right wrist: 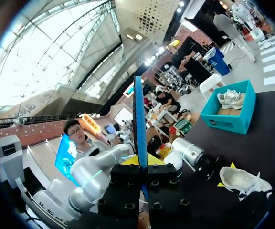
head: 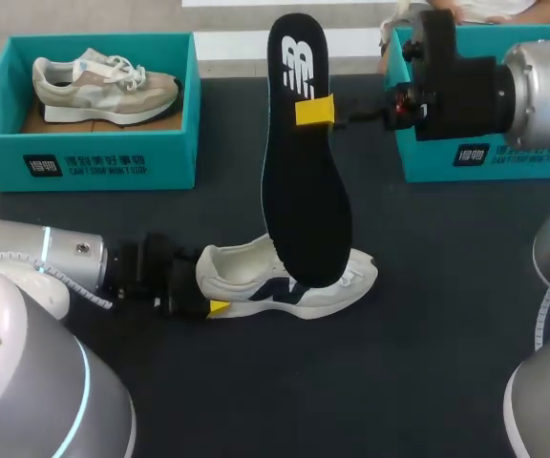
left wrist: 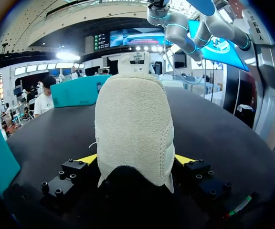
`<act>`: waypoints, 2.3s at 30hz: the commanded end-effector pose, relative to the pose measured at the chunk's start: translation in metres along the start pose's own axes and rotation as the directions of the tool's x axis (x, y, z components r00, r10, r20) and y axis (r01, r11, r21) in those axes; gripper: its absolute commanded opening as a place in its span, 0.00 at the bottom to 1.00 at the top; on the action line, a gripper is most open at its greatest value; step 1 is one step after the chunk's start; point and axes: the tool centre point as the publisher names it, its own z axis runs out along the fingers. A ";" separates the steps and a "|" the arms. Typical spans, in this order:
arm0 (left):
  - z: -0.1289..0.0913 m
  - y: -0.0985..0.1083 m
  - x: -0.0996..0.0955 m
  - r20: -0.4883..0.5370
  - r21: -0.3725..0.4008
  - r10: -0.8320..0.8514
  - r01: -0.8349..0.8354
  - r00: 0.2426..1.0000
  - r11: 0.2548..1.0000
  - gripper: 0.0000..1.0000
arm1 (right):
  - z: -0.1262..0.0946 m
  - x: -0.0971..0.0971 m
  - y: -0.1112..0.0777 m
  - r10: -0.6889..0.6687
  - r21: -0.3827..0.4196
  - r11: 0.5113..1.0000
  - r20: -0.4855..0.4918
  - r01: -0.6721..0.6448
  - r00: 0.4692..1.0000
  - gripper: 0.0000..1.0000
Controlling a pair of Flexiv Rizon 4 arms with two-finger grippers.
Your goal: Take the shoe out of the shoebox, open the shoe tongue, remove and reinsert the insole, then place the shoe into the shoebox
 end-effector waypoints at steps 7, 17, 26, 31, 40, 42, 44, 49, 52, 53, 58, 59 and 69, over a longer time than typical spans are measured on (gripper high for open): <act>-0.037 -0.025 0.006 -0.008 -0.180 0.008 -0.009 1.000 0.984 1.00 | 0.004 0.000 0.001 0.001 0.000 1.000 0.001 -0.001 1.000 0.00; -0.039 -0.028 0.006 -0.006 -0.195 0.019 -0.020 1.000 0.981 1.00 | 0.004 0.000 0.001 0.001 0.000 1.000 0.001 -0.001 1.000 0.00; -0.052 -0.050 0.000 -0.022 -0.352 -0.005 -0.003 1.000 0.936 1.00 | 0.004 0.000 0.001 0.001 0.000 1.000 0.001 -0.001 1.000 0.00; -0.061 -0.067 0.000 -0.067 -0.495 0.019 -0.049 0.998 0.868 1.00 | 0.004 0.000 0.001 0.001 0.000 1.000 0.001 -0.001 1.000 0.00; -0.064 -0.085 0.004 -0.095 -0.704 -0.018 -0.055 0.995 0.708 1.00 | 0.004 0.000 0.001 0.001 0.000 1.000 0.001 -0.001 1.000 0.00; -0.064 -0.085 0.004 -0.095 -0.704 -0.018 -0.055 0.995 0.708 1.00 | 0.004 0.000 0.001 0.001 0.000 1.000 0.001 -0.001 1.000 0.00; -0.064 -0.085 0.004 -0.095 -0.704 -0.018 -0.055 0.995 0.708 1.00 | 0.004 0.000 0.001 0.001 0.000 1.000 0.001 -0.001 1.000 0.00; -0.064 -0.085 0.004 -0.095 -0.704 -0.018 -0.055 0.995 0.708 1.00 | 0.004 0.000 0.001 0.001 0.000 1.000 0.001 -0.001 1.000 0.00; -0.062 -0.085 0.005 -0.083 -0.734 -0.004 -0.058 0.997 0.677 1.00 | 0.004 0.000 0.001 0.001 0.000 1.000 0.001 -0.001 1.000 0.00; -0.060 -0.087 0.006 -0.086 -0.748 0.015 -0.074 0.996 0.659 1.00 | 0.004 0.000 0.001 0.001 0.000 1.000 0.001 -0.001 1.000 0.00; -0.050 -0.089 0.007 -0.113 -0.805 0.026 -0.107 0.993 0.584 1.00 | 0.004 0.000 0.001 0.001 0.000 1.000 0.001 -0.001 1.000 0.00; -0.048 -0.089 0.006 -0.117 -0.810 0.027 -0.111 0.993 0.576 1.00 | 0.004 0.000 0.001 0.001 0.000 1.000 0.001 -0.001 1.000 0.00; -0.042 -0.083 -0.003 -0.108 -0.840 0.040 -0.112 0.993 0.531 1.00 | 0.004 0.000 0.001 0.001 0.000 1.000 0.001 -0.001 1.000 0.00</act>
